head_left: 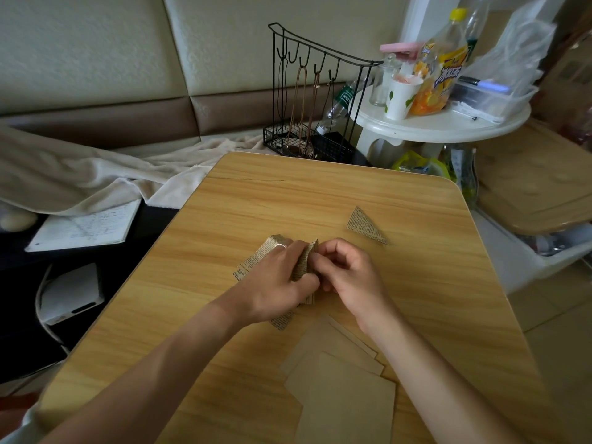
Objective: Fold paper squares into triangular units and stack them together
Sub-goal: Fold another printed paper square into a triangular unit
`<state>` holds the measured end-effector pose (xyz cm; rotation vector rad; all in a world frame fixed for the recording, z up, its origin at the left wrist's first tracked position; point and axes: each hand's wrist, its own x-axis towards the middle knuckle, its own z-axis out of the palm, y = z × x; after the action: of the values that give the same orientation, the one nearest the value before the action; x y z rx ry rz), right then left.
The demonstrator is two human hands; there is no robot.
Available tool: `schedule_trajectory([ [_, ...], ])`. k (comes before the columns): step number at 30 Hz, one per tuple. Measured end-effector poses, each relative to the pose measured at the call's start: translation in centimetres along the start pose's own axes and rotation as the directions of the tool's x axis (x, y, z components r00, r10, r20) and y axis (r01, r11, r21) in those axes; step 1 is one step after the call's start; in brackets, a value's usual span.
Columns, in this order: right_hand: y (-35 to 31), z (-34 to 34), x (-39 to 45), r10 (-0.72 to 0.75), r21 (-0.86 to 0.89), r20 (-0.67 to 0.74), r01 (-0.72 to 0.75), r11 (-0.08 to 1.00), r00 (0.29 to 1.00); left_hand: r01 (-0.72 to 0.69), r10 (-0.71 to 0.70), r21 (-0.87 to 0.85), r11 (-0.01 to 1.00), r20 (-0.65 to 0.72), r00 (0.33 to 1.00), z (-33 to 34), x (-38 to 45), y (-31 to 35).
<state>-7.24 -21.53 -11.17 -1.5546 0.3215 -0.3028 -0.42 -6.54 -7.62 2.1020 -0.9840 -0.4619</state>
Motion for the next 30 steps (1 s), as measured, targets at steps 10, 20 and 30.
schedule_trajectory([
  [10, -0.27, 0.04, -0.14, -0.004, 0.033, -0.052, 0.005, 0.999, 0.999, 0.073, -0.124, -0.295, 0.953, -0.161, 0.979, -0.36, 0.09, -0.14],
  [20, -0.37, -0.24, -0.26, 0.018, -0.015, -0.097, -0.02, 1.0, 0.995, 0.063, -0.099, -0.231, 0.971, -0.15, 0.984, -0.31, -0.02, 0.15],
  [30, -0.26, -0.23, -0.16, 0.003, 0.017, -0.126, -0.001, 1.0, 0.992, 0.047, -0.092, -0.267, 0.962, -0.157, 0.983, -0.24, 0.09, -0.12],
])
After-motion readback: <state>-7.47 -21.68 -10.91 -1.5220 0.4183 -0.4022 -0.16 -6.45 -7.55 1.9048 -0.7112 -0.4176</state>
